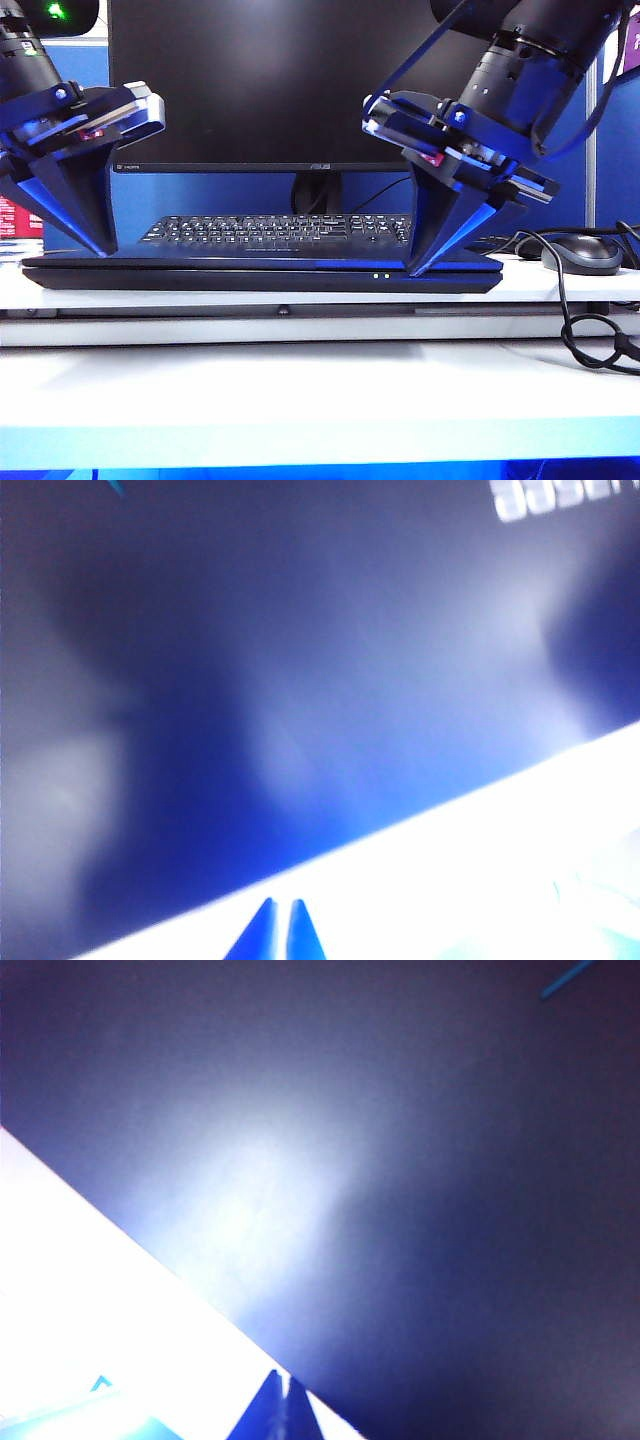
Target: Open the lid of the black laptop.
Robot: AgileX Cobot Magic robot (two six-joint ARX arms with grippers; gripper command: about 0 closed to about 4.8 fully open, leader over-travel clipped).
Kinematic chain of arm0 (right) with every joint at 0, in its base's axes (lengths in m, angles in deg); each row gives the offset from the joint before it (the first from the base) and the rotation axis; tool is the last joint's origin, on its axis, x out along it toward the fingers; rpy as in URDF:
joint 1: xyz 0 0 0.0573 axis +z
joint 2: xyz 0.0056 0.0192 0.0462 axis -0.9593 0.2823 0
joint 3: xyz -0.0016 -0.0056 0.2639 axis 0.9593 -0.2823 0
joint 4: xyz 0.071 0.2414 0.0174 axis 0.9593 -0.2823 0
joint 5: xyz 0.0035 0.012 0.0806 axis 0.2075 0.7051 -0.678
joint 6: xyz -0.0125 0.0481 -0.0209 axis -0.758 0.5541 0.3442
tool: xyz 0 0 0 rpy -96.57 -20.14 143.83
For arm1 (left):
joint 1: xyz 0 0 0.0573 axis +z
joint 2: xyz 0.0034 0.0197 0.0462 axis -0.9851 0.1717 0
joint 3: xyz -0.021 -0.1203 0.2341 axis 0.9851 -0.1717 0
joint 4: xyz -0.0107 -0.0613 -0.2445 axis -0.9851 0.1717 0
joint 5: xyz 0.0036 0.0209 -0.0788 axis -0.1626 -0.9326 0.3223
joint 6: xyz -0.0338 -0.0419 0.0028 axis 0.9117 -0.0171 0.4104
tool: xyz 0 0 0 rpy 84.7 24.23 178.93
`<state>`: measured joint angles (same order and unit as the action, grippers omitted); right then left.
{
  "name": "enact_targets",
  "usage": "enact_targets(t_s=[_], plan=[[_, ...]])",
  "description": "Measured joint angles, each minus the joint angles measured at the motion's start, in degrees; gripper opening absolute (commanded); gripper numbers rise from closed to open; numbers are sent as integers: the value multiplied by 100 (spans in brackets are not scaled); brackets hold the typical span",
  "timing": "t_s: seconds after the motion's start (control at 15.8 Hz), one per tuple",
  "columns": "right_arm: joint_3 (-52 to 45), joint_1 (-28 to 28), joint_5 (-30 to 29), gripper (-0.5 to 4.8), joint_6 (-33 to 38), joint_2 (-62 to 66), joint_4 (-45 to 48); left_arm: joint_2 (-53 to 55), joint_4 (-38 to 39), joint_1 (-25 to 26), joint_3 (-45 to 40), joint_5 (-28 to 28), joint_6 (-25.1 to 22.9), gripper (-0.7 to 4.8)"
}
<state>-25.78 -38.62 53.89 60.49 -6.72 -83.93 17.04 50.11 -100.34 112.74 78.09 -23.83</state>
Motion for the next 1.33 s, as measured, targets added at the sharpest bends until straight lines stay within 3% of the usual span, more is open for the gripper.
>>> enact_targets(t_s=[1.33], plan=[[0, 0, 0, -1, 4, 0, -2, 225, -83, -7, -26, -190, 2, 26]])
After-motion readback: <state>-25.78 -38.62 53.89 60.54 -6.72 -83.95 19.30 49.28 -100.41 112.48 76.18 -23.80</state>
